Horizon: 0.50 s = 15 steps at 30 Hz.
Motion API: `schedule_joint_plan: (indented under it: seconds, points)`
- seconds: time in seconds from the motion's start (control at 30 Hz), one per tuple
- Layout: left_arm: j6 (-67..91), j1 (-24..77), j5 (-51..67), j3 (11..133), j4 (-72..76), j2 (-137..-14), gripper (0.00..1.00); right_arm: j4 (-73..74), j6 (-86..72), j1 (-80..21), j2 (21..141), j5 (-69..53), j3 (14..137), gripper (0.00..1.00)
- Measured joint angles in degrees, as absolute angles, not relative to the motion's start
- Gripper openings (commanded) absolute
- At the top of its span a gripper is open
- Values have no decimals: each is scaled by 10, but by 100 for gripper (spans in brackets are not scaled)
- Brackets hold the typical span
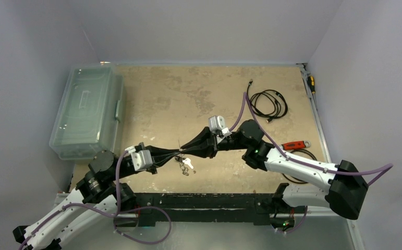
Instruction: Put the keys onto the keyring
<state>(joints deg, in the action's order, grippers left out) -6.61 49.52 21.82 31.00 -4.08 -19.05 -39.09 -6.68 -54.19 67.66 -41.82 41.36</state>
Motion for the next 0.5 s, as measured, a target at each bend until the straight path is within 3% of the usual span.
schedule_joint_plan:
  seconds: [0.13,0.27,0.5]
  points:
    - [-66,495,216,310,-41,-185,0,-404,-72,-541,683,-420,413,22]
    - [-66,495,216,309,-38,-179,0,-415,-79,-541,687,-420,414,0]
    - [-66,495,212,305,-31,-173,0,-434,-90,-540,698,-431,414,0]
